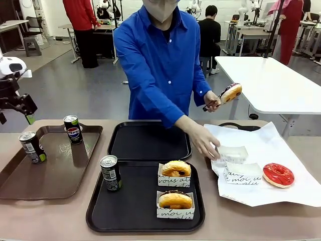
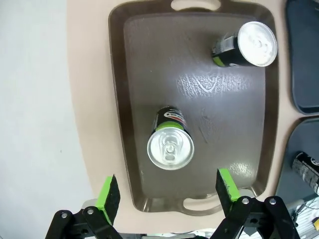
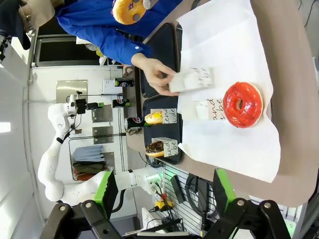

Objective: Set up donuts and drinks on trays.
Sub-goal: Pick up one Pepsi coke from the Handle tray and place it on the Flat Tray without a Pepsi coke.

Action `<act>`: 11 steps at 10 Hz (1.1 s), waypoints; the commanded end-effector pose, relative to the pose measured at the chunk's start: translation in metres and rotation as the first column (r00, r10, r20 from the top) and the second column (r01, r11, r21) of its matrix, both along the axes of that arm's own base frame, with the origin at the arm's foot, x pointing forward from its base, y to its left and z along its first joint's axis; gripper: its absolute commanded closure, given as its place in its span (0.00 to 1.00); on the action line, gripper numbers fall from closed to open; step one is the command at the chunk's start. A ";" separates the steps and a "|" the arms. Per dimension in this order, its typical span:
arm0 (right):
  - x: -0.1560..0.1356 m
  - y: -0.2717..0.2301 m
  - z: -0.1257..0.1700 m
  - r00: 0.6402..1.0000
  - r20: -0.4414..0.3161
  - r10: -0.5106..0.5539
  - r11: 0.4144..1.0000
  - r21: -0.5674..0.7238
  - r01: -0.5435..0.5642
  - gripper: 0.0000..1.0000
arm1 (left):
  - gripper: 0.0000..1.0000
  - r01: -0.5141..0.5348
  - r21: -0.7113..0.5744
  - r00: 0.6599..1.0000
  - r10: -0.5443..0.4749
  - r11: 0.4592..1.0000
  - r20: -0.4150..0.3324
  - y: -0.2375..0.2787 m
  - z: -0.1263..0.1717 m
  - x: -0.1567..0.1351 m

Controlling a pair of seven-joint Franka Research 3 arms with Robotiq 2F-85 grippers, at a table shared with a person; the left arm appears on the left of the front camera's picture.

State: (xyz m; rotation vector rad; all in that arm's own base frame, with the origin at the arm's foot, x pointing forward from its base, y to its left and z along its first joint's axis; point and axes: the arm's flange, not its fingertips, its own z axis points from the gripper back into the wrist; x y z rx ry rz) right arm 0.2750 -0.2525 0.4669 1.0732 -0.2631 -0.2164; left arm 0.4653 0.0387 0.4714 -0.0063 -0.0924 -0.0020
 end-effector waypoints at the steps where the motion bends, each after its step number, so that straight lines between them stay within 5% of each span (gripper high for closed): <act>1: -0.001 0.000 0.000 1.000 0.001 0.005 1.000 0.005 -0.005 0.00 | 0.00 -0.018 -0.030 1.000 0.018 0.999 -0.024 0.002 -0.013 0.001; 11: -0.001 0.000 0.000 1.000 0.001 0.005 1.000 0.005 -0.005 0.00 | 0.00 0.001 -0.005 1.000 -0.001 1.000 -0.022 -0.013 -0.060 -0.006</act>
